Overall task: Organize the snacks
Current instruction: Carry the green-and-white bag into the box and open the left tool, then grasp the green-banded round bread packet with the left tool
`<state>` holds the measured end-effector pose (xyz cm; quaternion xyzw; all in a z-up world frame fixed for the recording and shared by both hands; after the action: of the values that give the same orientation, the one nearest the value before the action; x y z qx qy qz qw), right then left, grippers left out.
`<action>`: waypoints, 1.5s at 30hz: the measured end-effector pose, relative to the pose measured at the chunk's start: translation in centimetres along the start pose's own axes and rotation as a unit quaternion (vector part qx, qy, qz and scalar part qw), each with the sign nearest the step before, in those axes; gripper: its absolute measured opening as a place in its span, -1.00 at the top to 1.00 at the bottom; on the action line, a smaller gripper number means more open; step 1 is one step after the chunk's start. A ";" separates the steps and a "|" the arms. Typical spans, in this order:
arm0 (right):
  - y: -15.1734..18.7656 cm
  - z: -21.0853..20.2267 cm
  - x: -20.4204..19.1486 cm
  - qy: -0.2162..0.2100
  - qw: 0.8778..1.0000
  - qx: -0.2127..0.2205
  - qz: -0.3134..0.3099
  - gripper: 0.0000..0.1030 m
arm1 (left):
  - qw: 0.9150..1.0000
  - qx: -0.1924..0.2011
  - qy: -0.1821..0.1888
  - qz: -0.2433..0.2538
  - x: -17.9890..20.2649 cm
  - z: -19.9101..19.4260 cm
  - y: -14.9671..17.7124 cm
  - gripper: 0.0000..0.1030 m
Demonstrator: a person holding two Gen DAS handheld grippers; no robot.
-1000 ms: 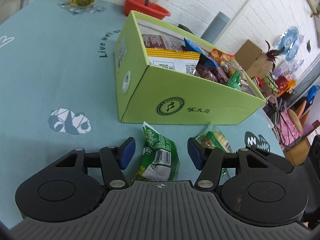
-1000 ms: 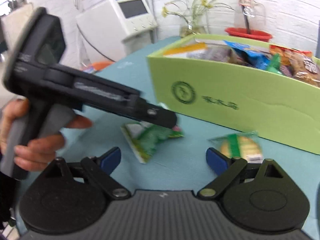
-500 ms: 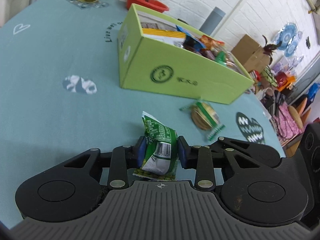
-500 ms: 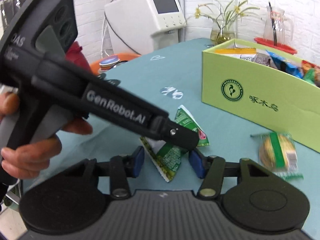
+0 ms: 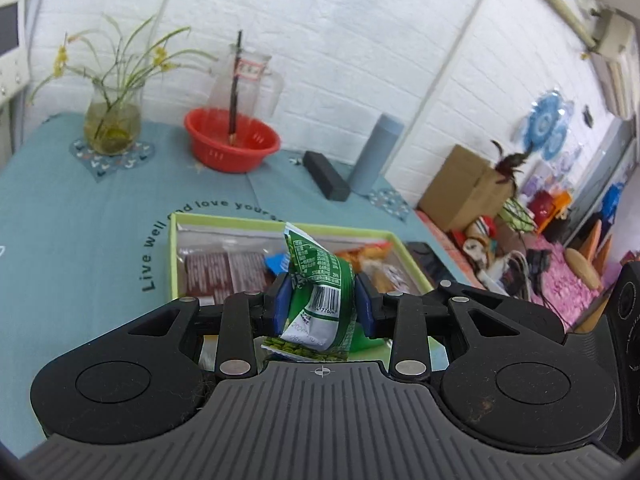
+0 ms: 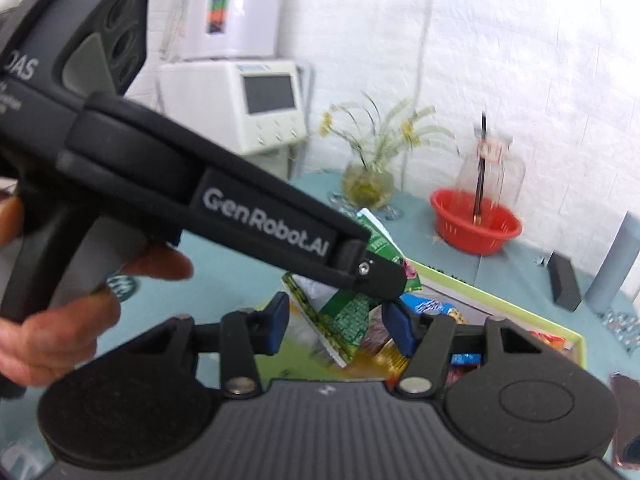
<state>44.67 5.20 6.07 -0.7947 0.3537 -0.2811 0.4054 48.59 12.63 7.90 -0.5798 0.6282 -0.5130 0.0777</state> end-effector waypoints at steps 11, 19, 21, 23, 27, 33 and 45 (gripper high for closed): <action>1.1 5.8 1.8 -0.027 0.999 -0.028 0.032 -0.62 | 0.998 -0.001 -0.057 0.008 -4.9 4.7 1.4 -0.09; 6.2 -5.5 2.3 -0.010 0.997 0.056 0.046 -0.79 | 0.997 0.070 -0.012 0.002 -0.7 -3.0 3.0 -0.39; 9.2 -6.5 2.1 -0.012 0.998 0.030 0.061 -0.79 | 0.998 0.068 -0.001 -0.012 -0.3 -4.0 5.2 -0.41; 12.1 -6.2 2.1 -0.010 0.997 -0.005 0.078 -0.79 | 0.998 0.049 -0.003 -0.033 -0.4 -3.9 7.6 -0.40; 15.5 -5.1 2.6 -0.006 0.992 -0.055 0.110 -0.79 | 0.997 -0.024 -0.006 -0.077 -1.1 -0.8 12.3 -0.26; 14.9 -0.6 3.2 -0.009 0.991 -0.082 0.109 -0.79 | 0.991 -0.096 0.027 -0.094 -0.2 4.9 12.6 -0.15; 18.8 -7.3 -2.8 -0.020 0.994 -0.074 0.082 -0.80 | 0.992 -0.121 -0.014 -0.022 3.4 1.6 18.5 0.65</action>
<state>31.35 -3.74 -6.49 -0.7964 0.4294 -0.2037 0.3740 36.60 5.33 -4.77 -0.6058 0.6718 -0.4263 0.0043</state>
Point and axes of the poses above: each gripper's, at about its wrist camera, not at the fingertips, and z roughly the way its jaws point, x to its right, y to its underside, the point moved 6 cm from there along z, roughly the way its jaws point, and after that the axes turned 9 degrees about y, right-handed, at the moved point
